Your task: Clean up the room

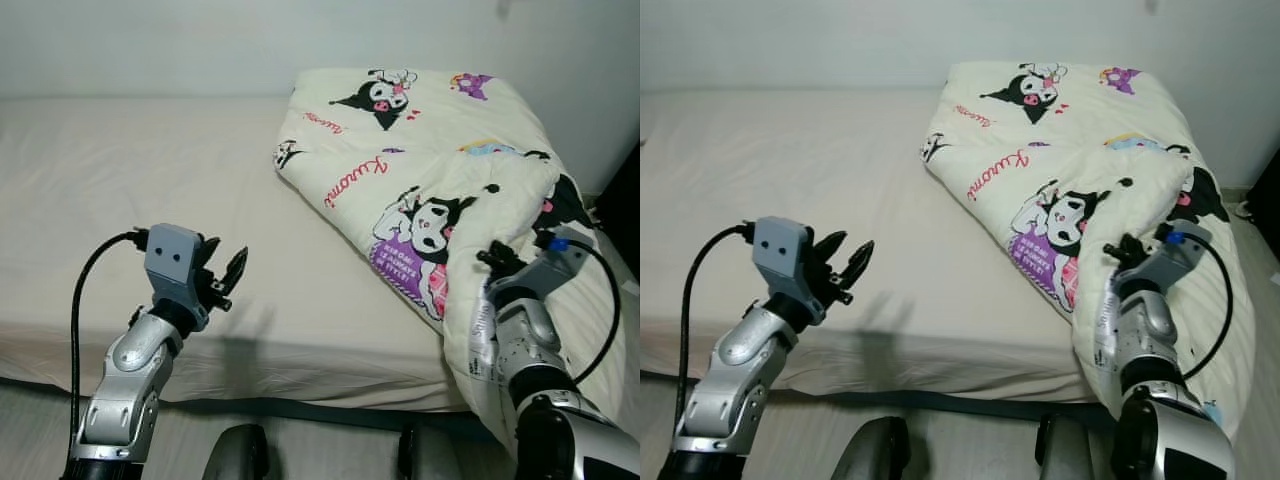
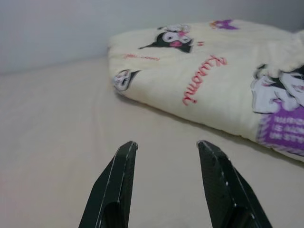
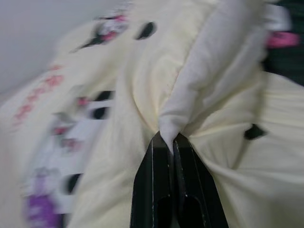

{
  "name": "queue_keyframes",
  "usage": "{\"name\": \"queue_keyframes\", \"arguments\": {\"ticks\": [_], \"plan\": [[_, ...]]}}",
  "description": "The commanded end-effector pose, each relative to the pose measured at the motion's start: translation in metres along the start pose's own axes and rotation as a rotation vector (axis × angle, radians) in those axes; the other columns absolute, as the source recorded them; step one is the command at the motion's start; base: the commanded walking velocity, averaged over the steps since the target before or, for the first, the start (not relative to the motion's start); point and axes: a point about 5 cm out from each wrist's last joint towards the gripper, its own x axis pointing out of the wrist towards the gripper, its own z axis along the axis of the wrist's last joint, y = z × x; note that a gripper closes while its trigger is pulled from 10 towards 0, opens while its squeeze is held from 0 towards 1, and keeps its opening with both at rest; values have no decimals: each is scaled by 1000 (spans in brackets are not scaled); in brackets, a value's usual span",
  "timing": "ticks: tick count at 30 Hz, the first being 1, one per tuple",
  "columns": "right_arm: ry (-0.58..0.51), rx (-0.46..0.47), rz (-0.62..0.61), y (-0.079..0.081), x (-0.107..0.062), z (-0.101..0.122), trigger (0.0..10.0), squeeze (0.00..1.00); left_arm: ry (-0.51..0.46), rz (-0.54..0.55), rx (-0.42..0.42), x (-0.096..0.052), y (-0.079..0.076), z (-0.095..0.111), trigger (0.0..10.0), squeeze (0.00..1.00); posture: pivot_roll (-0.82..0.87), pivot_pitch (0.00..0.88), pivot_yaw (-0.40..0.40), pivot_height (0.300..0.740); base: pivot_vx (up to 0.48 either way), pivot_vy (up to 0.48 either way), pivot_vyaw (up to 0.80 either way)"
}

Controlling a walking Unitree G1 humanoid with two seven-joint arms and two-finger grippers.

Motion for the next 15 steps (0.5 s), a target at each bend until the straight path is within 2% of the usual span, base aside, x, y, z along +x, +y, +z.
{"name": "queue_keyframes", "arguments": {"ticks": [1, 3, 5, 6, 7, 8, 15], "plan": [[11, -43, 110, 19, 2, -4, 0, 0, -5, 22, 0, -1, 8, 4, 10000, 0, 101, 141, 37, 568, 0, 0, 0], [13, -53, 141, 25, 2, -5, 0, 0, -9, 24, -1, 0, 9, 5, 10000, 0, 101, 141, 36, 568, 0, 0, 0], [19, -87, 269, 48, 2, -9, 0, 0, -20, 32, 4, 0, 13, 7, 10000, 0, 100, 141, 32, 568, 0, 0, 0], [19, -87, 269, 48, 2, -9, 0, 0, -20, 32, 4, 0, 13, 7, 10000, 0, 100, 141, 32, 568, 0, 0, 0], [24, -111, 377, 68, 0, -13, 0, 0, -27, 49, 1, 1, 17, 9, 10000, 0, 98, 140, 30, 568, 0, 0, 0], [28, -128, 430, 77, -2, -16, 0, 0, -29, 52, 1, 1, 17, 9, 10000, 0, 99, 141, 29, 568, 0, 0, 0], [56, -167, 562, 97, -10, -26, 0, 0, -32, 50, 0, 0, 16, 9, 10000, 0, 99, 140, 24, 568, 0, 0, 0]]}}
